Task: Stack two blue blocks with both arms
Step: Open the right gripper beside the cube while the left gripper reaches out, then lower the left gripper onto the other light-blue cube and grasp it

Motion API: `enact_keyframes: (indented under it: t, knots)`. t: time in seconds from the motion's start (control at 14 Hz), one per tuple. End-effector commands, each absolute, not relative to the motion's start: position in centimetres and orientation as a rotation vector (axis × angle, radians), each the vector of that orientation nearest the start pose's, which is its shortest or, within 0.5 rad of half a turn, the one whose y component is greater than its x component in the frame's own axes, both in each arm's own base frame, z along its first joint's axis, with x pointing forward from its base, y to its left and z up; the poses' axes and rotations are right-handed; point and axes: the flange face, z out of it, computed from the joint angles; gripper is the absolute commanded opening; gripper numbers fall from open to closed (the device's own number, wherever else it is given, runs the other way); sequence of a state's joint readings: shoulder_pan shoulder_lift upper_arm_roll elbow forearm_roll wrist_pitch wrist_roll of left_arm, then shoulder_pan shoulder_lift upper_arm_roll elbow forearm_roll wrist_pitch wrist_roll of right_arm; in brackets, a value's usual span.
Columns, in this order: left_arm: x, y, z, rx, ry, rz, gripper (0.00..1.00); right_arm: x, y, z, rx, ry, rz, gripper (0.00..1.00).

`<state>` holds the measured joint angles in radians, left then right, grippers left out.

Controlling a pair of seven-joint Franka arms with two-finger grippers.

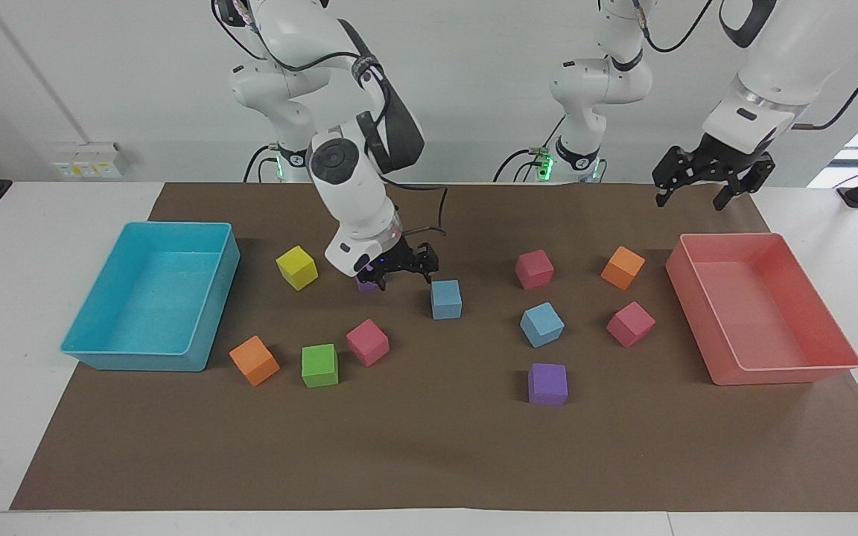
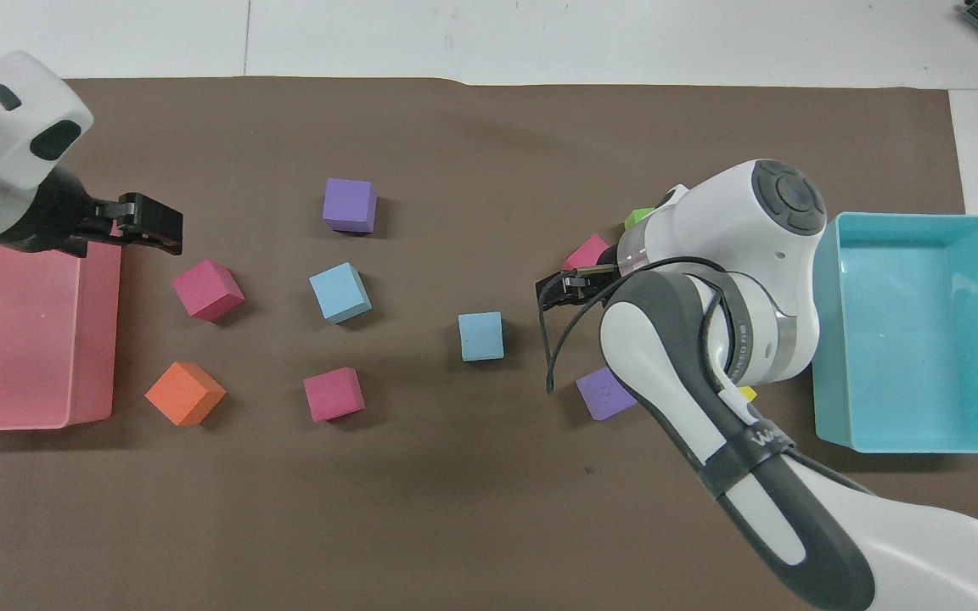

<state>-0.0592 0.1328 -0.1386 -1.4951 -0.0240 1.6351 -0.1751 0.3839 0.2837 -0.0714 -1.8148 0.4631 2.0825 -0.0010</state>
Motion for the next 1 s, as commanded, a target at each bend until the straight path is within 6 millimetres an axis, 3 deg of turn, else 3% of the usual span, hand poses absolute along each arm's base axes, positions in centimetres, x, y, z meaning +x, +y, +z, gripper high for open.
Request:
enact_keyframes:
  t: [0.0, 0.29, 0.57, 0.64, 0.86, 0.93]
  knots:
    - [58.7, -13.8, 55.9, -3.176, -0.065, -0.031, 1.00, 58.2, 20.7, 37.4, -2.635, -0.123, 0.110, 1.00]
    - [59.1, -16.7, 49.6, -3.151, -0.190, -0.024, 1.00, 57.8, 20.4, 35.2, -2.557, -0.063, 0.143, 0.99]
    - [59.5, -20.9, 42.7, -3.133, -0.335, -0.035, 1.00, 57.2, 20.3, 32.4, -2.498, 0.001, 0.134, 0.15]
    - [59.3, -21.2, 41.2, -3.141, -0.343, -0.045, 1.00, 57.0, 20.6, 31.8, -2.478, 0.028, 0.144, 0.00]
    - [59.0, -22.4, 38.5, -3.153, -0.383, -0.053, 1.00, 56.9, 20.5, 31.4, -2.459, 0.066, 0.149, 0.00]
    - [59.0, -22.6, 38.4, -3.157, -0.395, -0.065, 1.00, 56.8, 20.1, 30.6, -2.430, 0.101, 0.158, 0.00]
